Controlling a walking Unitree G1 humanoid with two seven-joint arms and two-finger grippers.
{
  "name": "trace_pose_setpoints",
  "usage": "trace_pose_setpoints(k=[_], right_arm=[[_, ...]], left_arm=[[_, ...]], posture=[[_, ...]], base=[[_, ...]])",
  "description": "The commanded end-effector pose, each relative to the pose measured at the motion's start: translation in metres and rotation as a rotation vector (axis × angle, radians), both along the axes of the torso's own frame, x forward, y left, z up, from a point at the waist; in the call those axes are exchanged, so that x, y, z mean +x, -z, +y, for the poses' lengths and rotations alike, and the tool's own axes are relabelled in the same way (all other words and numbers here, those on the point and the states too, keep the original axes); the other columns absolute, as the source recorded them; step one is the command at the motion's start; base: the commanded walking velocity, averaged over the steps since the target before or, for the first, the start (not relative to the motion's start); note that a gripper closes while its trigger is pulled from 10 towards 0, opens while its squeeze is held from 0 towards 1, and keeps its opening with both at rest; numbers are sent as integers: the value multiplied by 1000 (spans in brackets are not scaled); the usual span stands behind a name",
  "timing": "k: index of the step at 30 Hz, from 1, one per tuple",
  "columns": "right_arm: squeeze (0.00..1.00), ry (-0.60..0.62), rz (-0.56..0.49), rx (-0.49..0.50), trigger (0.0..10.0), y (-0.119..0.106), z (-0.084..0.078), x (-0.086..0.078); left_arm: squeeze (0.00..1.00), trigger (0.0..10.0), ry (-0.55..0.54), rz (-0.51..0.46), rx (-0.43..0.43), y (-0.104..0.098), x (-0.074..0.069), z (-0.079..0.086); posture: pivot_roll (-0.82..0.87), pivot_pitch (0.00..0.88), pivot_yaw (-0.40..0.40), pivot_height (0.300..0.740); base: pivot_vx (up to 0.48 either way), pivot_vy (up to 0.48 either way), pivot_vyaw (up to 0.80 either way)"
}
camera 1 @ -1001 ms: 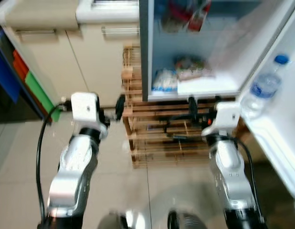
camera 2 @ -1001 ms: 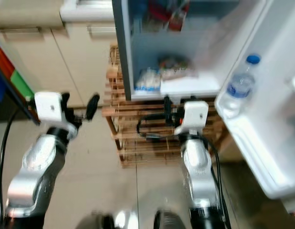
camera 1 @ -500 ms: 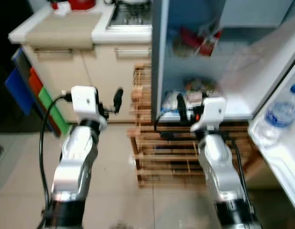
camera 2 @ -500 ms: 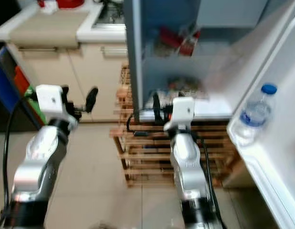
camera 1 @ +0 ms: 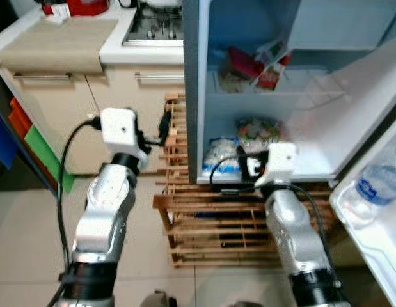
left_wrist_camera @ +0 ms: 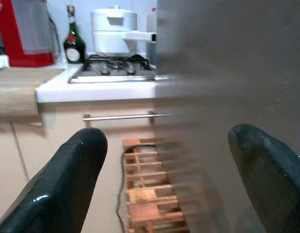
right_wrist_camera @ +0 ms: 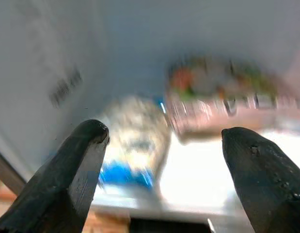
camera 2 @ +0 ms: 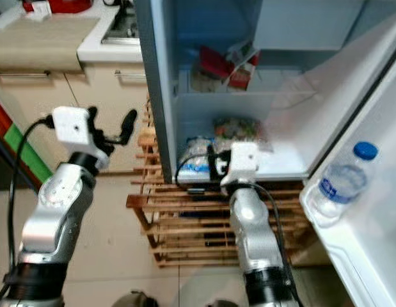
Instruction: Restocking fridge
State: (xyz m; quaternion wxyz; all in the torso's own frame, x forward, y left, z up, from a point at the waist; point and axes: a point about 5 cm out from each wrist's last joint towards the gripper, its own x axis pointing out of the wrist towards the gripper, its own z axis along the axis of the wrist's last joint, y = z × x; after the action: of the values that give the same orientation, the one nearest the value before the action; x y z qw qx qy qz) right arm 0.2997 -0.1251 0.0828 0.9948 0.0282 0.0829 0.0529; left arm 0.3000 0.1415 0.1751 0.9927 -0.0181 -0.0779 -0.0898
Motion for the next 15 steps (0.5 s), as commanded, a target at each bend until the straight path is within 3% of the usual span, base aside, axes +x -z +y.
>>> trace_pose_setpoints(k=[1, 7, 15], right_arm=[[0, 27, 77, 24, 10000, 11, -3, 3], [0, 5, 131, -20, 10000, 21, 6, 12], [0, -18, 118, -6, 10000, 16, 24, 19]], left_arm=[[0, 10000, 53, 11, 16, 1, -6, -3], [0, 10000, 218, 94, 108, 12, -30, -3], [0, 10000, 302, 161, 150, 16, -49, -6]], posture=[[-21, 122, 28, 740], [33, 173, 32, 740], [98, 214, 44, 740]], base=[[0, 0, 0], [0, 0, 0], [0, 0, 0]])
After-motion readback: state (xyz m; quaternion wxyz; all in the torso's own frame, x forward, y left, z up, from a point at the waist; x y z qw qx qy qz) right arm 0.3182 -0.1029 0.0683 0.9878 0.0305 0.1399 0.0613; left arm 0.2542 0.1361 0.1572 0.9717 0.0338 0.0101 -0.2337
